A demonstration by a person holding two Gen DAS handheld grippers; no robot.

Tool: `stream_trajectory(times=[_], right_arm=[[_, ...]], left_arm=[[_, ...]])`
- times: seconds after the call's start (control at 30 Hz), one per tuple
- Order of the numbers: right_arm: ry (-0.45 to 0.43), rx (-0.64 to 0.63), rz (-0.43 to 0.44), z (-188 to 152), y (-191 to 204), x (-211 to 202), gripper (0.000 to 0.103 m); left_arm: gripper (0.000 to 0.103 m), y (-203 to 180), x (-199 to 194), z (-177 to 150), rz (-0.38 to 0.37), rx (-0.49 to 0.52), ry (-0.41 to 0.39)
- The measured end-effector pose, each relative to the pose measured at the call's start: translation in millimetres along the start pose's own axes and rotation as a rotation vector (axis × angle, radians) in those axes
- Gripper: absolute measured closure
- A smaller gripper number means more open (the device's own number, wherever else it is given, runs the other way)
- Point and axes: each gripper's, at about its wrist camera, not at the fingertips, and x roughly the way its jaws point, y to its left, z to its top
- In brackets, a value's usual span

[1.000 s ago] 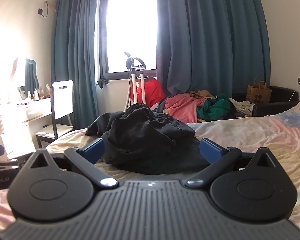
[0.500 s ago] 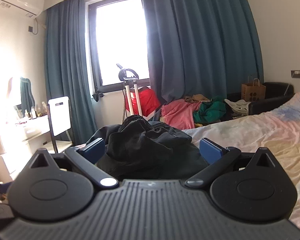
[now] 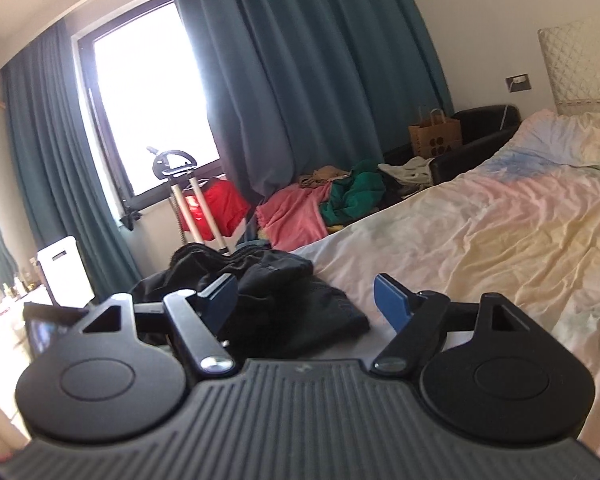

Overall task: Fold clothes
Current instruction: 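Grasp the black sweatpants waistband with the left gripper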

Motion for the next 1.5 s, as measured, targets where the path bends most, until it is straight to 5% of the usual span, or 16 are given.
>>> stream_trajectory(times=[0.23, 0.47, 0.6, 0.63, 0.67, 0.73, 0.97, 1.17, 1.33, 1.5], right_arm=[[0.102, 0.010, -0.038, -34, -12, 61, 0.025], [0.166, 0.018, -0.050, -63, -17, 104, 0.024], [0.201, 0.014, -0.053, -77, -16, 118, 0.024], [0.195, 0.010, -0.056, -79, -15, 119, 0.024], [0.185, 0.009, -0.059, -79, -14, 119, 0.024], [0.165, 0.012, -0.059, -78, -13, 119, 0.024], [0.115, 0.014, -0.061, -70, -10, 103, 0.025], [0.085, 0.034, -0.067, -59, -11, 85, 0.025], [0.114, 0.036, -0.015, -54, -1, 67, 0.025], [0.243, 0.065, 0.120, -60, 14, 59, 0.025]], left_arm=[[0.004, -52, 152, 43, -0.005, 0.103, 0.054], [0.014, -74, 265, 38, 0.074, 0.164, 0.189], [0.053, -62, 269, 42, 0.096, 0.107, 0.206], [0.075, -58, 266, 44, 0.096, 0.087, 0.210], [0.090, -51, 258, 48, 0.075, 0.048, 0.204], [0.094, -35, 231, 60, 0.064, -0.032, 0.165], [0.098, 49, 72, 91, 0.031, -0.269, -0.003], [0.099, 132, -86, 63, 0.033, -0.417, -0.093], [0.099, 189, -183, -15, 0.115, -0.499, -0.006], [0.099, 224, -206, -105, 0.257, -0.391, 0.205]])
